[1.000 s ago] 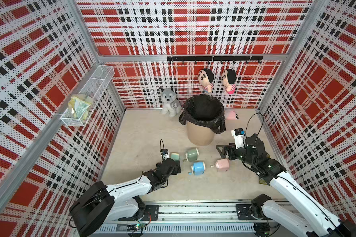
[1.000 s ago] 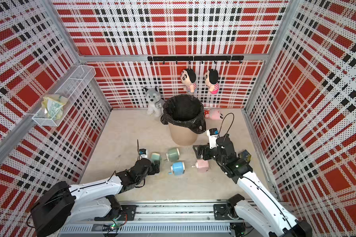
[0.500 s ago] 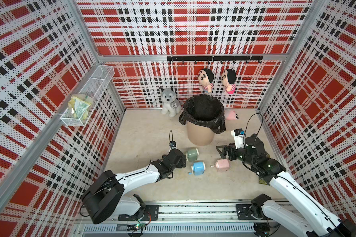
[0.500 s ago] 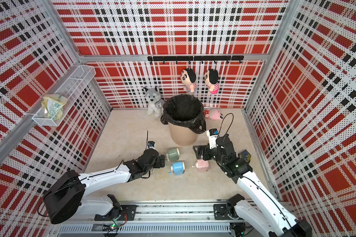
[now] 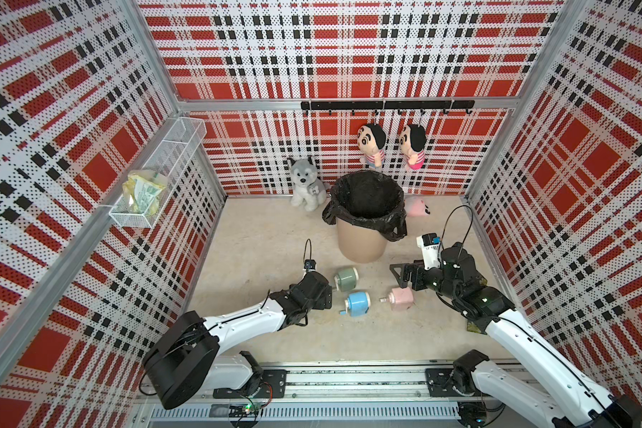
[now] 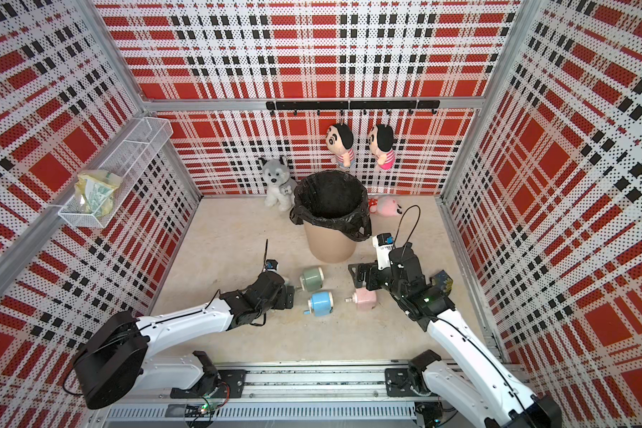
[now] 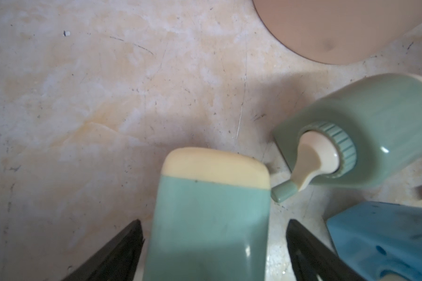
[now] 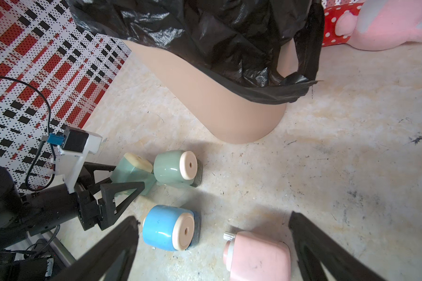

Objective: Take out the pencil sharpener tray and clean the shavings
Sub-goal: Pick up the pencil sharpener from the center of the board.

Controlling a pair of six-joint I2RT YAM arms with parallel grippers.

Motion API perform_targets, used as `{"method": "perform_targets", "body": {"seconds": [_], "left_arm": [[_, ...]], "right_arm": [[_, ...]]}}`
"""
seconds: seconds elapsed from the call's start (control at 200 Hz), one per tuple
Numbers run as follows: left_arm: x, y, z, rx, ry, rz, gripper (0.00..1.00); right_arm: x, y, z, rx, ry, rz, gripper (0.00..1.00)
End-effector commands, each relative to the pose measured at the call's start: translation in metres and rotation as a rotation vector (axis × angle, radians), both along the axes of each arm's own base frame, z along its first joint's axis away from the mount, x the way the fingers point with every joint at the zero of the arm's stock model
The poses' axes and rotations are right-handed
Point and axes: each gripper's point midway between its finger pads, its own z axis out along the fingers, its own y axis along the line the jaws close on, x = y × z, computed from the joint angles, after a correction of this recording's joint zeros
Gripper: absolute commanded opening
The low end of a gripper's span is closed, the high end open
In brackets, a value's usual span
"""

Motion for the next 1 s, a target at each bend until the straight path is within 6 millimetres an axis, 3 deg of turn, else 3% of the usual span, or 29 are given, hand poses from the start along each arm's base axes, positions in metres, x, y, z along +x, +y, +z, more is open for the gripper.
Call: {"method": "perform_targets", "body": {"seconds": [0.0, 0.416, 0.767, 0.997], "left_arm": [[0.005, 0.002, 0.007, -0.04, -0.054, 0.016, 0.94], [0.015, -0.003, 0.004, -0.058, -0.081, -0.017, 0.87], [0.005, 0.002, 0.013, -0.094, -0.146, 0.046, 0.89], [-0.003, 0.01, 0.007, -0.152, -0.198, 0.094, 0.89]], "right_arm": [[-0.001, 0.001, -0.003, -0.008, -0.004, 0.008, 1.0], [-0.001, 0.001, -0.004, -0.011, 0.0, 0.007, 1.0], [0.0, 0.001, -0.005, -0.012, 0.006, 0.01, 1.0], [-0.003, 0.001, -0.005, -0.014, 0.009, 0.014, 1.0]]}}
